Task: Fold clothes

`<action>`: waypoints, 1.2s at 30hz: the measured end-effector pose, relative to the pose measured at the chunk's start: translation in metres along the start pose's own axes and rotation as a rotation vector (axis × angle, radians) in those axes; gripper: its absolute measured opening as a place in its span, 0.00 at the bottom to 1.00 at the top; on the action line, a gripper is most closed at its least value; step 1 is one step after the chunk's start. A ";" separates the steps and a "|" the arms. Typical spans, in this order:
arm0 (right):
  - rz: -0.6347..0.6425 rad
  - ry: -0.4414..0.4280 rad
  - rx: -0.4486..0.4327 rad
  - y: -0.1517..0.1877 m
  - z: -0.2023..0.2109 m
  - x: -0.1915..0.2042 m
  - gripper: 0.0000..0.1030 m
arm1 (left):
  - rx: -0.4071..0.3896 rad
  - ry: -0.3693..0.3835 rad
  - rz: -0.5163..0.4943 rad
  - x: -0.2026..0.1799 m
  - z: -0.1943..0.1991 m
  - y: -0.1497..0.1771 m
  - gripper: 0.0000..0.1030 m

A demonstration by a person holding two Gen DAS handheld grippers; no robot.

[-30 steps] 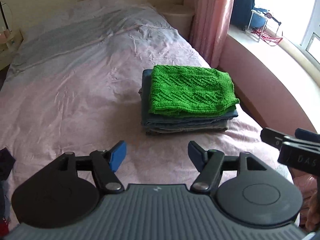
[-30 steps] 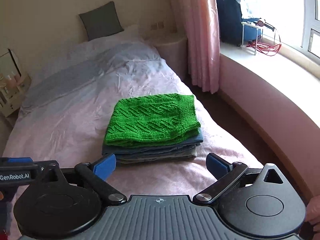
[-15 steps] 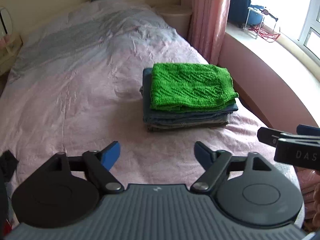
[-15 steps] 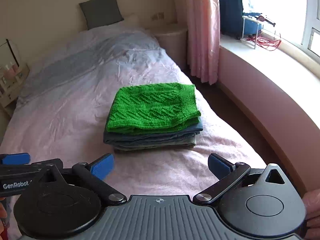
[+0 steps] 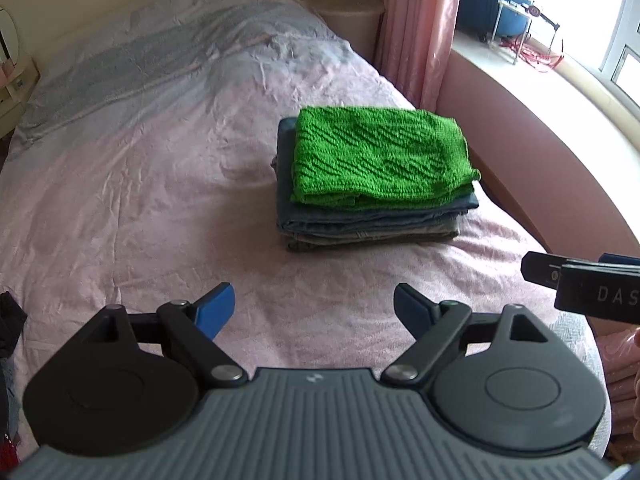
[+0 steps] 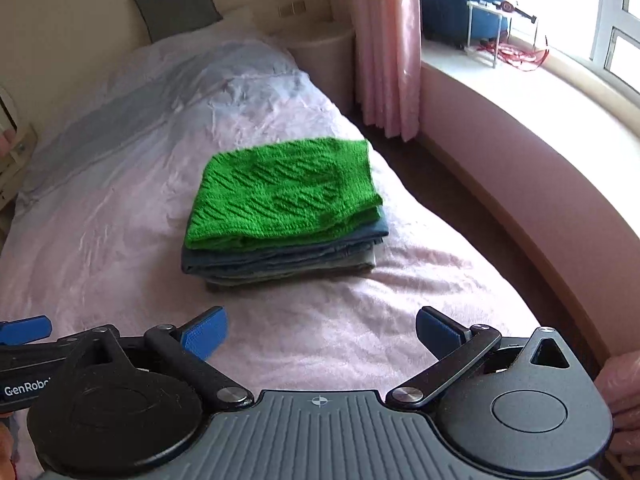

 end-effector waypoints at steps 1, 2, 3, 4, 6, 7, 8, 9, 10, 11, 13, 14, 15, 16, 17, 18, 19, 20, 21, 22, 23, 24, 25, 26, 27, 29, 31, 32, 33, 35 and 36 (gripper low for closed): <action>0.000 0.001 0.007 0.001 -0.003 -0.001 0.99 | 0.006 0.000 -0.001 -0.001 -0.003 0.000 0.82; -0.001 0.000 0.013 0.001 -0.006 -0.002 0.99 | 0.012 -0.001 -0.001 -0.001 -0.006 0.001 0.82; 0.000 0.000 0.019 0.000 -0.009 -0.003 0.99 | 0.017 -0.001 -0.002 -0.002 -0.009 0.001 0.82; 0.000 0.001 0.026 0.000 -0.013 -0.003 0.99 | 0.023 -0.002 -0.003 -0.002 -0.013 0.001 0.82; 0.001 0.001 0.038 0.000 -0.020 -0.004 0.99 | 0.034 -0.003 -0.005 -0.003 -0.019 0.001 0.82; 0.002 0.000 0.043 -0.001 -0.022 -0.005 0.99 | 0.039 -0.004 -0.005 -0.003 -0.022 0.001 0.82; 0.002 -0.001 0.047 -0.001 -0.025 -0.005 0.99 | 0.044 -0.004 -0.005 -0.003 -0.025 0.001 0.82; 0.003 -0.002 0.052 -0.001 -0.027 -0.006 0.99 | 0.048 -0.005 -0.005 -0.003 -0.027 0.000 0.82; 0.003 -0.003 0.056 -0.001 -0.030 -0.006 0.99 | 0.051 -0.006 -0.005 -0.004 -0.030 -0.001 0.82; 0.003 -0.004 0.061 -0.001 -0.032 -0.006 0.99 | 0.054 -0.007 -0.006 -0.004 -0.032 -0.003 0.82; 0.004 -0.006 0.068 -0.002 -0.037 -0.007 0.99 | 0.058 -0.010 -0.009 -0.005 -0.037 -0.005 0.82; 0.004 -0.006 0.071 -0.003 -0.039 -0.008 0.99 | 0.059 -0.011 -0.010 -0.006 -0.039 -0.006 0.82; 0.004 -0.006 0.074 -0.003 -0.041 -0.008 0.99 | 0.060 -0.011 -0.011 -0.007 -0.041 -0.007 0.82; 0.004 -0.006 0.077 -0.004 -0.044 -0.009 0.99 | 0.062 -0.011 -0.011 -0.008 -0.043 -0.008 0.82; 0.004 -0.005 0.080 -0.005 -0.047 -0.010 0.99 | 0.063 -0.011 -0.012 -0.009 -0.045 -0.010 0.82; 0.004 -0.004 0.083 -0.007 -0.049 -0.011 0.99 | 0.064 -0.011 -0.013 -0.010 -0.047 -0.011 0.82; 0.003 -0.003 0.086 -0.007 -0.052 -0.012 0.99 | 0.065 -0.010 -0.015 -0.011 -0.049 -0.012 0.82; 0.002 -0.002 0.089 -0.008 -0.054 -0.013 0.99 | 0.066 -0.009 -0.016 -0.013 -0.051 -0.013 0.82; 0.000 -0.001 0.092 -0.009 -0.056 -0.014 0.99 | 0.068 -0.008 -0.017 -0.014 -0.053 -0.015 0.82; 0.000 0.001 0.094 -0.010 -0.058 -0.015 0.99 | 0.069 -0.008 -0.017 -0.015 -0.055 -0.016 0.82; -0.001 0.002 0.097 -0.010 -0.059 -0.016 0.99 | 0.071 -0.007 -0.018 -0.016 -0.057 -0.017 0.82; -0.002 0.003 0.100 -0.011 -0.062 -0.017 0.99 | 0.072 -0.006 -0.019 -0.017 -0.059 -0.018 0.82; -0.002 0.003 0.103 -0.011 -0.063 -0.018 0.99 | 0.074 -0.005 -0.020 -0.018 -0.062 -0.019 0.82; -0.003 0.004 0.105 -0.012 -0.065 -0.018 0.99 | 0.075 -0.004 -0.022 -0.019 -0.064 -0.021 0.82; -0.003 0.005 0.108 -0.012 -0.067 -0.019 0.99 | 0.076 -0.003 -0.023 -0.019 -0.065 -0.022 0.82; -0.005 0.006 0.112 -0.012 -0.071 -0.020 0.99 | 0.078 -0.002 -0.024 -0.020 -0.069 -0.024 0.82; -0.006 0.007 0.115 -0.012 -0.074 -0.020 0.99 | 0.079 -0.001 -0.025 -0.021 -0.073 -0.026 0.82; -0.005 0.008 0.117 -0.012 -0.075 -0.021 0.99 | 0.080 -0.001 -0.025 -0.021 -0.075 -0.027 0.82; -0.005 0.008 0.119 -0.013 -0.077 -0.021 0.99 | 0.081 -0.001 -0.026 -0.022 -0.076 -0.028 0.82; -0.004 0.010 0.123 -0.013 -0.080 -0.021 0.99 | 0.083 0.000 -0.027 -0.023 -0.080 -0.029 0.82; -0.005 0.012 0.125 -0.013 -0.081 -0.022 0.99 | 0.085 0.001 -0.027 -0.024 -0.082 -0.030 0.82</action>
Point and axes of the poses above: each gripper's, at about its wrist camera, not at the fingertips, and z roughly against the way its jaws point, x to its left, y to its underside, the point moved 4 cm from there along -z, roughly the way its jaws point, and after that the axes turned 2 degrees about z, right-handed, at the moved point
